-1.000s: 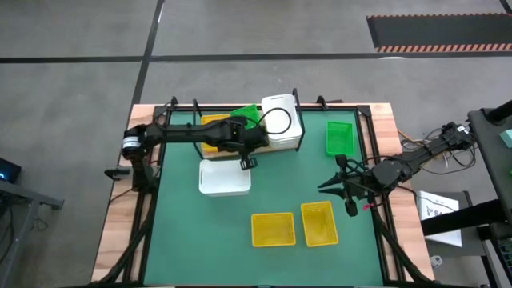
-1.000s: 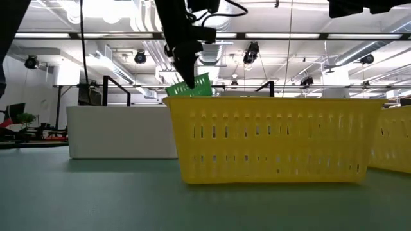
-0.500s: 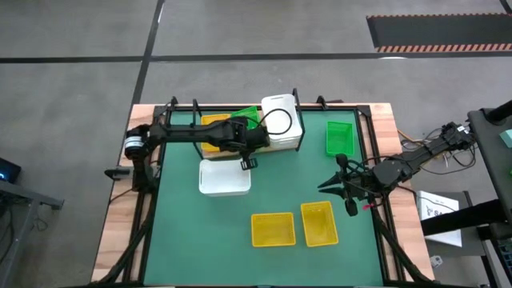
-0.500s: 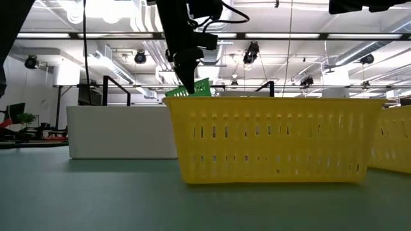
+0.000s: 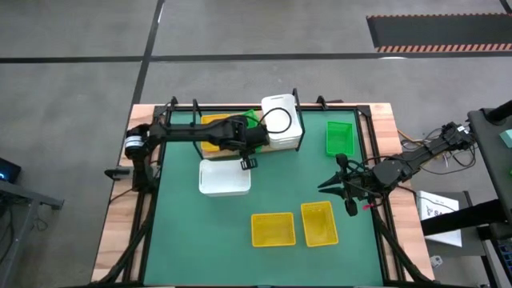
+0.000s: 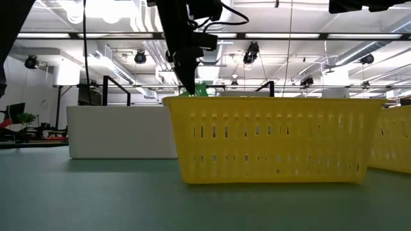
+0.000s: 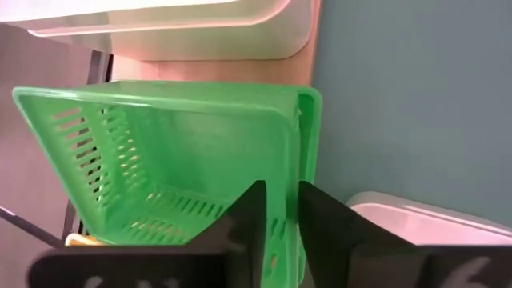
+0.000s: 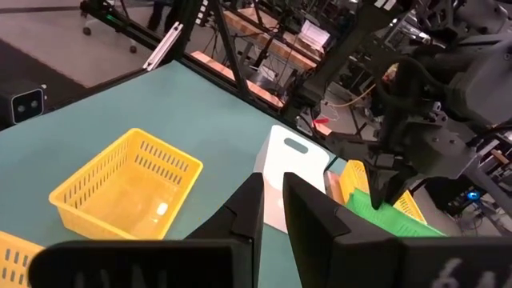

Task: Stack baskets on shelf by color
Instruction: Stack the left green bin on the green bin on the shelf

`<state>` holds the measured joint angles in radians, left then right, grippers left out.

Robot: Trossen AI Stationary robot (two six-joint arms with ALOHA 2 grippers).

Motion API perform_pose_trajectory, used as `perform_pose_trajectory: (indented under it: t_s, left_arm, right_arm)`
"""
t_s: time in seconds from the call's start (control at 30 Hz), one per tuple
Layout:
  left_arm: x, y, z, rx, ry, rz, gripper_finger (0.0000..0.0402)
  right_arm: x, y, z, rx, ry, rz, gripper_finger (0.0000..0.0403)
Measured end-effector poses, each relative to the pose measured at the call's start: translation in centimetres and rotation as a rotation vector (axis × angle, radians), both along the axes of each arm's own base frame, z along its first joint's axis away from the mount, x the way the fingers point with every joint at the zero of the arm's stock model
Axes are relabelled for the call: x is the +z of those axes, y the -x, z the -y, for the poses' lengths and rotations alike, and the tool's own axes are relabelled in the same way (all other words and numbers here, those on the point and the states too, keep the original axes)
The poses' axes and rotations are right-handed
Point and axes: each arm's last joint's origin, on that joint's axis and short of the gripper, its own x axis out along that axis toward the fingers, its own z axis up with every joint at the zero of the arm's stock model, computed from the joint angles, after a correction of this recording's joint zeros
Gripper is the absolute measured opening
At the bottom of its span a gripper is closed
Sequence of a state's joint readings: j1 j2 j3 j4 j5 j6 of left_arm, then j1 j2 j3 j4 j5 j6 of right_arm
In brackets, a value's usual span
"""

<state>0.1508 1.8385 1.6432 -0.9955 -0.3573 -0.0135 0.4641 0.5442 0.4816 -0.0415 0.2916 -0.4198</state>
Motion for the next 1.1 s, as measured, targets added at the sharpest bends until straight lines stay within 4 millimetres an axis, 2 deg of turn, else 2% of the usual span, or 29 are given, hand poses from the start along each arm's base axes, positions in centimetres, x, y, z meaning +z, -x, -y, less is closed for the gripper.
perform_pose_trajectory:
  t_s: [0.23, 0.43, 0.53, 0.67, 1.1]
  left_arm:
    - [0.6, 0.1, -0.2, -0.036, -0.014, -0.009, 0.0095]
    - [3.1, 0.3, 0.0, -0.042, -0.02, 0.075, 0.0102]
    - [3.7, 0.5, 0.3, -0.067, 0.023, 0.097, 0.0102]
    - [3.1, 0.6, 0.5, -0.088, 0.07, 0.077, 0.0102]
    - [0.1, 0.7, 0.0, -0.058, 0.042, 0.03, 0.0102]
  right_arm:
    - [0.0, 0.0, 0.0, 0.0, 0.0, 0.0, 0.0043]
    - [0.0, 0.0, 0.0, 0.0, 0.0, 0.0, 0.0043]
    - [0.0, 0.0, 0.0, 0.0, 0.0, -0.003, 0.0043]
    - [0.0, 0.0, 0.0, -0.001, -0.005, -0.005, 0.0043]
    - [0.0, 0.0, 0.0, -0.001, -0.006, -0.006, 0.0043]
